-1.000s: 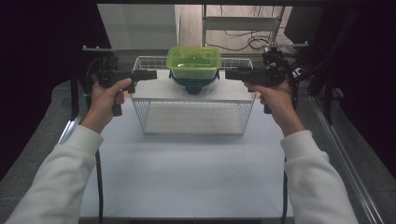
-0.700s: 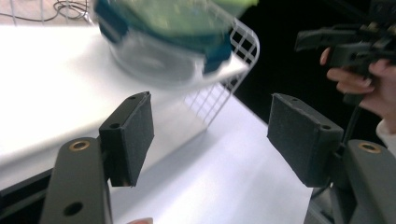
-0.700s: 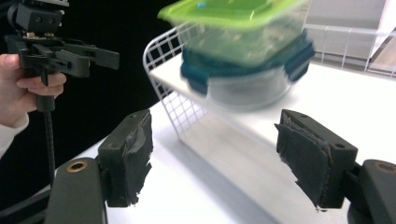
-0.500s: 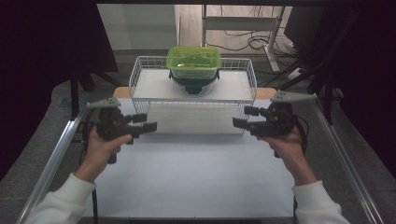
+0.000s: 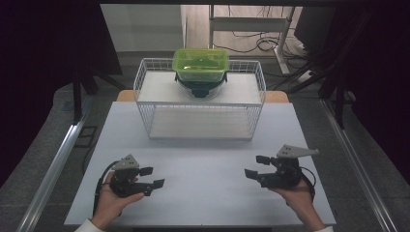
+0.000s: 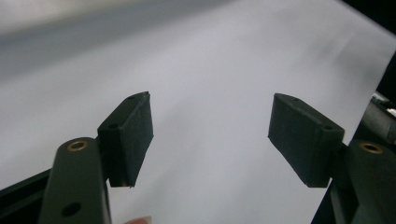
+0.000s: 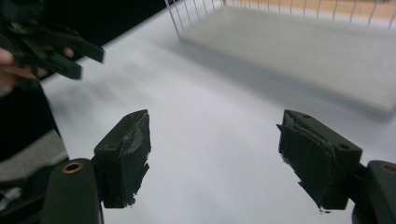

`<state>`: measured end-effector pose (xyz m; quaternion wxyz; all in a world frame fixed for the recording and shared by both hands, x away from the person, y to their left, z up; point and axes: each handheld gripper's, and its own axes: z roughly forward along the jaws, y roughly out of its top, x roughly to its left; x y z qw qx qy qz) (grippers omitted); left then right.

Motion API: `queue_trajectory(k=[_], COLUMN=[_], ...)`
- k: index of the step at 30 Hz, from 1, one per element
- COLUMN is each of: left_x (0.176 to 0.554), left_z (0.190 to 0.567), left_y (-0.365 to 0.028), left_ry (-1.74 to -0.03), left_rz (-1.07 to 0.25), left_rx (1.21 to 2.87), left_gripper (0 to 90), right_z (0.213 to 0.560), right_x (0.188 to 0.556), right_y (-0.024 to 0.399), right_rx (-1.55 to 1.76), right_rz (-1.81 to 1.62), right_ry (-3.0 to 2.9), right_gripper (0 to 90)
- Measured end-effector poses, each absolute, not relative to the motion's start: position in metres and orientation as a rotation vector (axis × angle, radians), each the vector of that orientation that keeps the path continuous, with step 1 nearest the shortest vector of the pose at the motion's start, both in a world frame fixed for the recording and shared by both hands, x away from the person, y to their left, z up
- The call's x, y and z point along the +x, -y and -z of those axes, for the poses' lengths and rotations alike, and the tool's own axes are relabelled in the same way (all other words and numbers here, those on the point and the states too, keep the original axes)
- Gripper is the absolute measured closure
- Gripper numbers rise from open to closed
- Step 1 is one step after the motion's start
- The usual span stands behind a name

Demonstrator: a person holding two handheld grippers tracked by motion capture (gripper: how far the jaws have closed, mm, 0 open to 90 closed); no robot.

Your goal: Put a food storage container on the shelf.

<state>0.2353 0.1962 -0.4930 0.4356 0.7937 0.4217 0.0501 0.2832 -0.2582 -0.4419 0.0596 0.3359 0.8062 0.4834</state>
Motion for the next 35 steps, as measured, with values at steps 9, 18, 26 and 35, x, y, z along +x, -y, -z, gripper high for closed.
queue_trajectory(k=[9,18,26,35], left_x=[0.233,0.233,0.235,0.236], left_z=[0.497,0.503,0.506,0.505], left_y=[-0.2,-0.204,-0.204,-0.205], left_ry=[-1.079,-1.104,-1.106,-1.11], left_rz=[-0.178,-0.211,-0.223,-0.223], left_rx=[1.942,1.951,1.968,1.96], left_gripper=[30.0,29.8,29.2,28.7], right_z=[0.497,0.5,0.498,0.496], right_x=[0.28,0.281,0.279,0.278], right_y=[0.248,0.246,0.25,0.252], right_rx=[1.093,1.097,1.093,1.079], right_rz=[-1.292,-1.267,-1.247,-1.248], right_ry=[-2.589,-2.536,-2.491,-2.473], right_gripper=[24.6,23.1,21.8,20.1])
